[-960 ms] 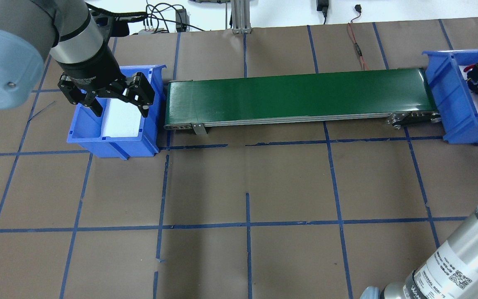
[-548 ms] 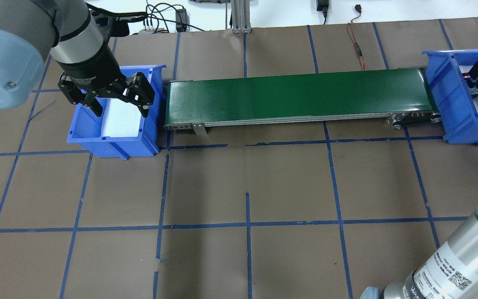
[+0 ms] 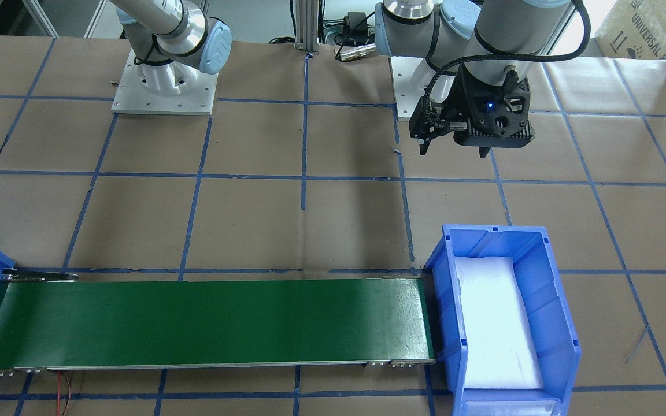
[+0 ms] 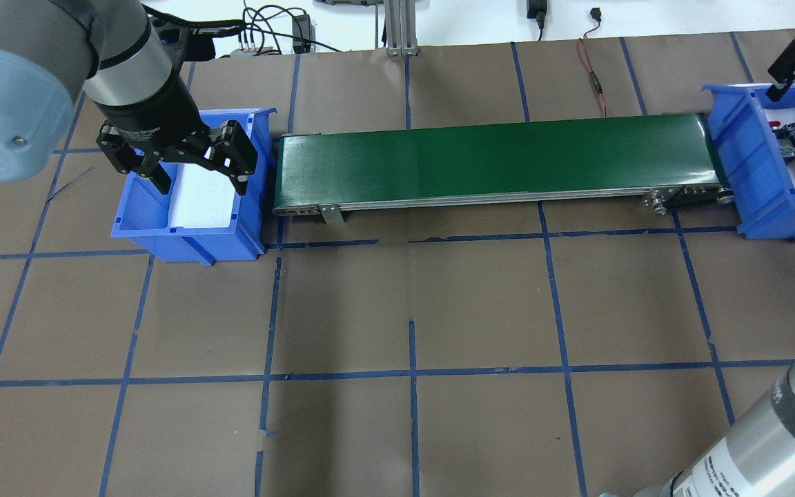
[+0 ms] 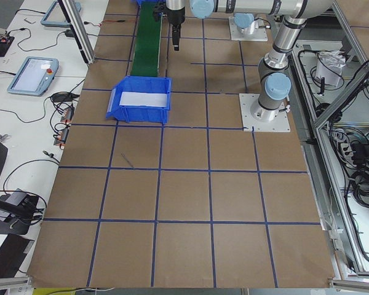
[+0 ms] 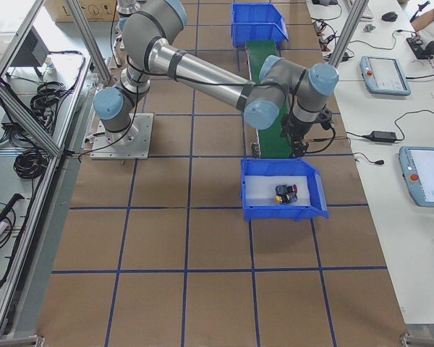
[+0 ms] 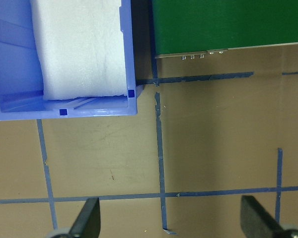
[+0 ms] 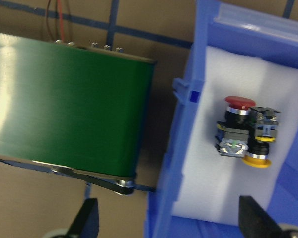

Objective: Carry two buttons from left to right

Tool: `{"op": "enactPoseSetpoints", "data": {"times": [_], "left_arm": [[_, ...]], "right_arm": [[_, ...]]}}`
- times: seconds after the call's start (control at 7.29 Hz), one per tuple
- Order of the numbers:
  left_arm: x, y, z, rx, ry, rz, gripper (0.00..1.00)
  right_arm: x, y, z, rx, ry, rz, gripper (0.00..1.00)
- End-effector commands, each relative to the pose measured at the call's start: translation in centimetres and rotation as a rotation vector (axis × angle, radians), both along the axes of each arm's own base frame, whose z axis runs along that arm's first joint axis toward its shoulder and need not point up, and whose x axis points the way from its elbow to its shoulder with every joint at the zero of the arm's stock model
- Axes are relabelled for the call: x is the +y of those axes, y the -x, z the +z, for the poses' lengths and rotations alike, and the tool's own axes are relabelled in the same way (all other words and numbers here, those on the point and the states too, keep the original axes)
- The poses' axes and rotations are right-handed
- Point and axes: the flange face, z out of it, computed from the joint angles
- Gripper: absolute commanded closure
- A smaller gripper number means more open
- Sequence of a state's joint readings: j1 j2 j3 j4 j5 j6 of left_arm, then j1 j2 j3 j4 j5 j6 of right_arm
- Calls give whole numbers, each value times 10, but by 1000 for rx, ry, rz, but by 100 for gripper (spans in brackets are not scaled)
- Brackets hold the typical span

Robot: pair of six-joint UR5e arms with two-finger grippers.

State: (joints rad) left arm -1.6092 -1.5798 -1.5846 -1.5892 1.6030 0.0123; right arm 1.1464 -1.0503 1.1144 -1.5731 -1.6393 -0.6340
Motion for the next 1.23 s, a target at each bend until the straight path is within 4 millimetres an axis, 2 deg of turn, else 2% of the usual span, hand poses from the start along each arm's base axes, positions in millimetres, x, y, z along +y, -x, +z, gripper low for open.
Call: {"op": "enactPoseSetpoints", "data": {"times": [0.0, 0.14, 0.41, 0.55, 0.69, 0.96, 1.1], "left_arm": [[0, 0, 0, 0, 0, 0, 0], [0, 0, 0, 0, 0, 0, 0], [0, 0, 0, 0, 0, 0, 0], [0, 0, 0, 0, 0, 0, 0], [0, 0, 0, 0, 0, 0, 0], [1, 1, 0, 0, -2, -2, 0], [1, 0, 0, 0, 0, 0, 0]], "right_arm": [[6, -124, 32, 80, -33, -16, 0], [19, -184, 33, 77, -77, -1, 0], [68, -280, 48, 98, -53, -57, 0], [86, -302, 56, 88, -37, -46, 0], [91, -313, 67, 2, -17, -61, 0], [97, -318, 76, -18, -3, -103, 0], [103, -328, 81, -14, 5, -110, 0]]}}
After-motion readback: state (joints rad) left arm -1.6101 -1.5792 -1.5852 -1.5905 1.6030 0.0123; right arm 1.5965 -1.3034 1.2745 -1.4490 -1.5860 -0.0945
